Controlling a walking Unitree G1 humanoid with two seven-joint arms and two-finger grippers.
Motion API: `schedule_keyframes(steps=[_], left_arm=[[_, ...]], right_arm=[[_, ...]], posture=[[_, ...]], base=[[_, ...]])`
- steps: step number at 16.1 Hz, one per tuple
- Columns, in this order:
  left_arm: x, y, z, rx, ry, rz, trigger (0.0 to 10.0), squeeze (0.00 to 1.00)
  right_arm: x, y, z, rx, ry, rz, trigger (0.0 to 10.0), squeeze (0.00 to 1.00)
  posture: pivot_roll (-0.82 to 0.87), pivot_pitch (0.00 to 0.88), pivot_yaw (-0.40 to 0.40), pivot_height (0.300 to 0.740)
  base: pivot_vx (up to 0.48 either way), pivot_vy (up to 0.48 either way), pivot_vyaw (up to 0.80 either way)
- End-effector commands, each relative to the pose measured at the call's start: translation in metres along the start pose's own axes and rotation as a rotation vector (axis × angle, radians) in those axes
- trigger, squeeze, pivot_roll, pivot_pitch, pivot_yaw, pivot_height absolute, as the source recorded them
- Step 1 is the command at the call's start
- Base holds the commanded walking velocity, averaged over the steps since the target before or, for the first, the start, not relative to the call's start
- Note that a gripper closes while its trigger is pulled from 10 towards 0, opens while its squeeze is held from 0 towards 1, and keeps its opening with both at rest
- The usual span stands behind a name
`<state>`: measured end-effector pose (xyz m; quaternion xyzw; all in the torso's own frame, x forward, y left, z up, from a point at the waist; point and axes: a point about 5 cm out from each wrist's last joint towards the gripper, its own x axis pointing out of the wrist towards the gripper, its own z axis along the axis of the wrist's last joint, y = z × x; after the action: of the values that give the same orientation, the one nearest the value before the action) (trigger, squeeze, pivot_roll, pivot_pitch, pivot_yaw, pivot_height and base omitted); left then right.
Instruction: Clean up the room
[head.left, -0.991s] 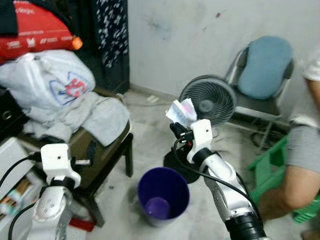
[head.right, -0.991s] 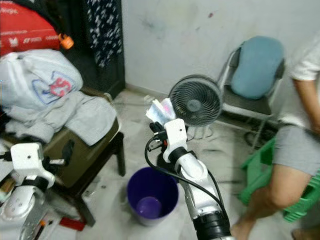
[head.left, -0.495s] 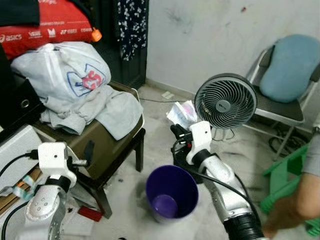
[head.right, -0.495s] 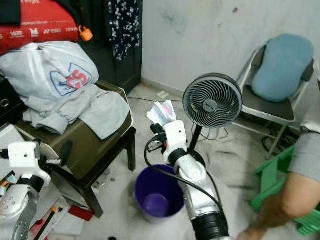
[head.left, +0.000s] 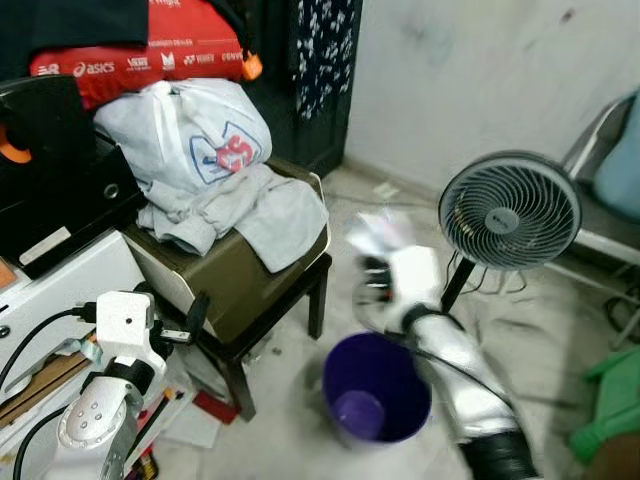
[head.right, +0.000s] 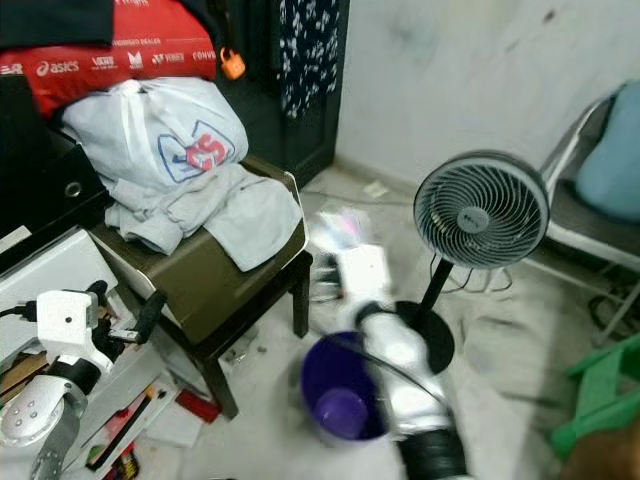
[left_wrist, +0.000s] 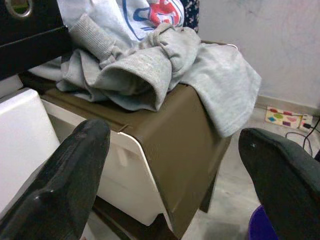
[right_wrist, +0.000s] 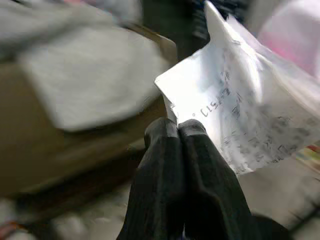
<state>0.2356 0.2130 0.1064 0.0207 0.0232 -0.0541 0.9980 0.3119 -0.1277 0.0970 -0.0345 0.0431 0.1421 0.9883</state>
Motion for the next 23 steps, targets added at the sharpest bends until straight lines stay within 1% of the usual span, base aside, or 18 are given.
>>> schedule_keyframes(steps=[1, 3, 6, 7, 8, 10, 11, 12, 13, 14, 16, 17, 18, 19, 21, 23], left_arm=[[0.003, -0.005, 0.006, -0.003, -0.021, -0.043, 10.0, 0.0], [0.004, -0.01, 0.006, -0.019, -0.023, -0.083, 10.0, 0.0], [0.005, -0.014, 0.008, -0.021, -0.026, -0.125, 10.0, 0.0], [0.005, -0.014, 0.008, -0.018, -0.02, -0.138, 10.0, 0.0], [0.005, -0.015, 0.008, -0.009, -0.016, -0.144, 10.0, 0.0], [0.004, -0.014, 0.008, 0.01, 0.002, -0.142, 10.0, 0.0], [0.003, -0.013, 0.008, 0.011, 0.003, -0.145, 10.0, 0.0], [0.001, -0.012, 0.008, 0.011, 0.007, -0.145, 10.0, 0.0], [-0.002, -0.01, 0.006, 0.011, 0.014, -0.141, 10.0, 0.0], [-0.002, -0.011, 0.006, 0.01, 0.017, -0.144, 10.0, 0.0], [-0.001, -0.013, 0.007, 0.005, 0.012, -0.147, 10.0, 0.0], [0.0, -0.012, 0.008, 0.001, 0.006, -0.139, 10.0, 0.0], [0.0, -0.01, 0.007, 0.0, 0.005, -0.13, 10.0, 0.0], [0.002, -0.011, 0.007, -0.002, 0.003, -0.129, 10.0, 0.0], [0.006, -0.014, 0.01, 0.0, -0.008, -0.139, 10.0, 0.0], [0.006, -0.012, 0.014, 0.002, -0.018, -0.135, 10.0, 0.0]], right_arm=[[-0.006, -0.019, -0.003, -0.025, 0.011, -0.091, 10.0, 0.0], [-0.017, -0.042, -0.014, -0.046, 0.059, -0.198, 10.0, 0.0], [-0.033, -0.064, -0.035, -0.029, 0.143, -0.309, 10.0, 0.0], [-0.038, -0.071, -0.046, -0.019, 0.181, -0.352, 10.0, 0.0], [-0.042, -0.076, -0.055, 0.006, 0.209, -0.373, 10.0, 0.0], [-0.044, -0.076, -0.069, 0.048, 0.261, -0.371, 10.0, 0.0], [-0.044, -0.075, -0.069, 0.065, 0.257, -0.366, 10.0, 0.0], [-0.04, -0.072, -0.067, 0.047, 0.243, -0.35, 10.0, 0.0], [-0.029, -0.069, -0.061, 0.048, 0.222, -0.333, 10.0, 0.0], [-0.023, -0.066, -0.057, 0.048, 0.211, -0.319, 10.0, 0.0], [-0.013, -0.065, -0.049, -0.015, 0.194, -0.295, 10.0, 0.0], [-0.009, -0.066, -0.044, 0.021, 0.182, -0.301, 10.0, 0.0], [-0.005, -0.065, -0.04, 0.029, 0.175, -0.299, 10.0, 0.0], [0.004, -0.059, -0.03, 0.044, 0.142, -0.281, 10.0, 0.0], [0.016, -0.048, -0.019, 0.06, 0.102, -0.251, 10.0, 0.0], [0.022, -0.037, -0.018, 0.074, 0.098, -0.229, 10.0, 0.0]], posture=[[-0.02, 0.044, -0.031, 0.74], [-0.02, 0.048, -0.02, 0.74], [-0.02, 0.054, -0.007, 0.74], [-0.02, 0.063, 0.002, 0.74], [-0.02, 0.069, 0.005, 0.74], [0.0, 0.09, 0.017, 0.74], [0.0, 0.096, 0.02, 0.74], [0.01, 0.101, 0.025, 0.74], [0.01, 0.101, 0.027, 0.74], [0.01, 0.1, 0.025, 0.74], [0.02, 0.088, 0.011, 0.74], [0.01, 0.082, 0.007, 0.74], [0.01, 0.074, 0.004, 0.74], [0.01, 0.063, 0.005, 0.74], [0.02, 0.057, 0.004, 0.74], [0.03, 0.061, 0.006, 0.74]], base=[[0.0, 0.0, 0.0], [0.0, 0.0, 0.0], [0.0, 0.0, 0.0], [0.0, 0.0, 0.0], [0.0, 0.0, 0.0], [0.0, 0.0, 0.0], [0.0, 0.0, 0.0], [0.0, 0.0, 0.0], [0.0, 0.0, 0.0], [0.0, 0.0, 0.0], [0.0, 0.0, 0.0], [0.0, 0.0, 0.0], [0.0, 0.0, 0.0], [0.0, 0.0, 0.0], [0.0, 0.0, 0.0], [0.0, 0.0, 0.0]])
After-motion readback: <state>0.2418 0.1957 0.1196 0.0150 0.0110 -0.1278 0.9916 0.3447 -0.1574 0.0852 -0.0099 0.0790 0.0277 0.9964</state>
